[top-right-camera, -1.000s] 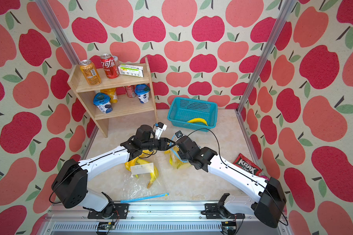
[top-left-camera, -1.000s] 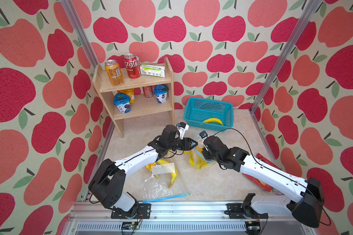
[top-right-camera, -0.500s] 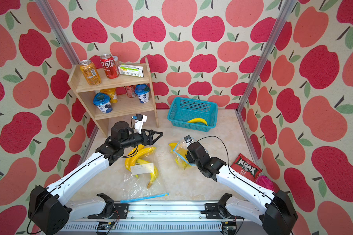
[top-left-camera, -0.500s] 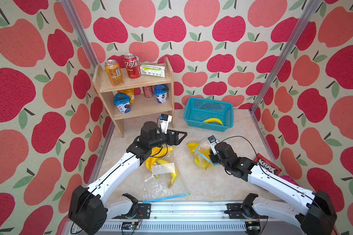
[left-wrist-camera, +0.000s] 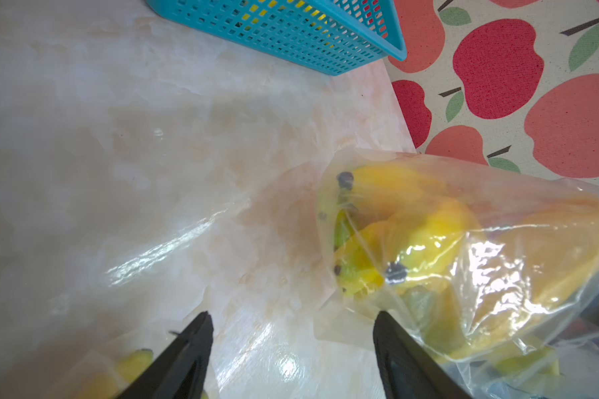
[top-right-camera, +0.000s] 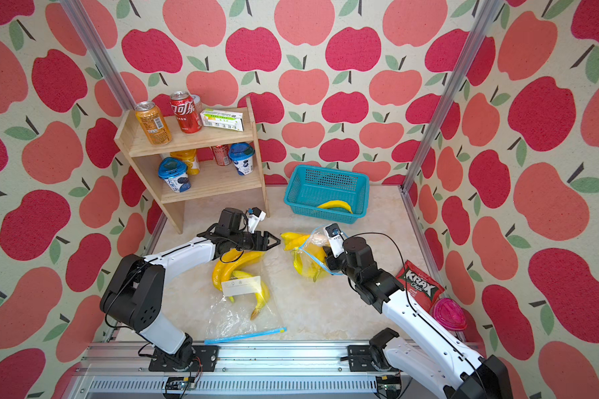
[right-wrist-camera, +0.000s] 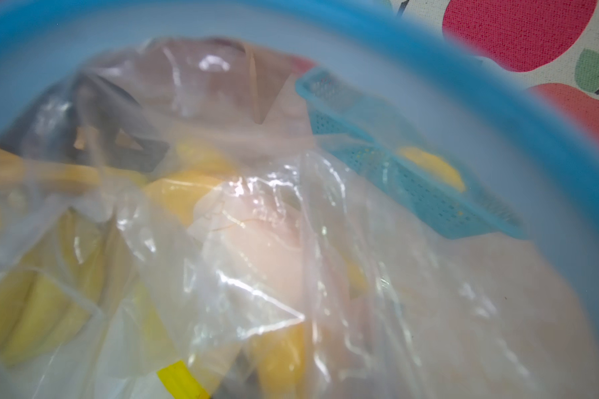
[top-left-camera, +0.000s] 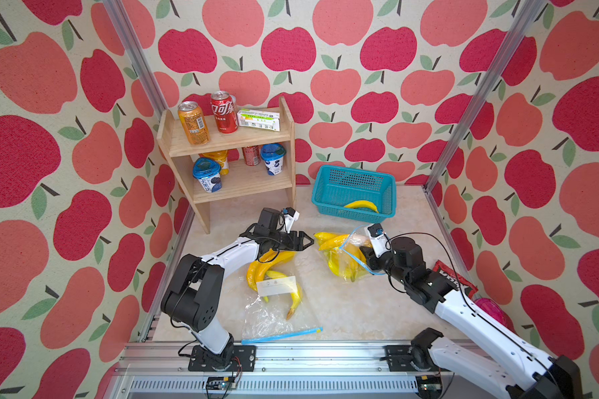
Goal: Open the zip-top bag and take out the banana
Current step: Pick up the banana from the zipper food storage bag.
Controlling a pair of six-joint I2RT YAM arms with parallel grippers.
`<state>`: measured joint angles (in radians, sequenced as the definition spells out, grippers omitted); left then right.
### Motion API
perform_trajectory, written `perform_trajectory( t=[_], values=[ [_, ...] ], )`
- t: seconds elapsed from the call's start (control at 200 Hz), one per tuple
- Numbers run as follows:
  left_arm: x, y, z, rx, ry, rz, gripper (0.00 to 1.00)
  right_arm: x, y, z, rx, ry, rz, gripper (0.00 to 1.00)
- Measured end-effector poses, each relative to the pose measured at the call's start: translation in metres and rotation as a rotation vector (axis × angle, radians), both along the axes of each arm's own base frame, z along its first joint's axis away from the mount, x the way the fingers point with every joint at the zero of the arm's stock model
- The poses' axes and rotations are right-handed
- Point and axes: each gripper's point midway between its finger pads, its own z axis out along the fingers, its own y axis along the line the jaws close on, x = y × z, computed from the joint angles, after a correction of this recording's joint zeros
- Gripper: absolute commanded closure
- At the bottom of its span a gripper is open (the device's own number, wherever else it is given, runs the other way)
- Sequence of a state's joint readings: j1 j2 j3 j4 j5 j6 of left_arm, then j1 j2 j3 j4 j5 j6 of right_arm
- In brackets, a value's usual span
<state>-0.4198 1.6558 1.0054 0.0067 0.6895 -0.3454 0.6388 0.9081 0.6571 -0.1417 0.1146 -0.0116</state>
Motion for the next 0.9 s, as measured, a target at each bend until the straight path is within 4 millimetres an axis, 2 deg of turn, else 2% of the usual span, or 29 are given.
perform_trajectory(
  t=[0.06,0.135,0.2,0.315,0.58,0.9],
  values=[
    [0.005,-0.003,0.001,-0.013,-0.015,-0.007,0.29,0.000,0.000,-0.001,0.006,0.000,0.005,0.74],
    [0.008,-0.006,0.000,-0.029,-0.021,-0.015,0.38,0.001,-0.001,-0.001,0.010,0.001,0.005,0.73],
    [0.010,-0.009,-0.001,-0.048,-0.022,-0.026,0.41,0.002,-0.003,-0.002,0.011,0.004,0.004,0.73],
    [0.010,-0.014,-0.003,-0.081,-0.019,-0.053,0.41,0.004,-0.006,-0.003,0.019,0.011,0.000,0.73],
    [0.007,-0.025,0.018,-0.173,-0.068,-0.119,0.41,0.009,-0.012,-0.004,0.031,0.020,-0.017,0.73],
    [0.001,-0.027,0.016,-0.208,-0.045,-0.136,0.41,0.014,-0.013,0.004,0.071,0.004,-0.014,0.74]
  ],
)
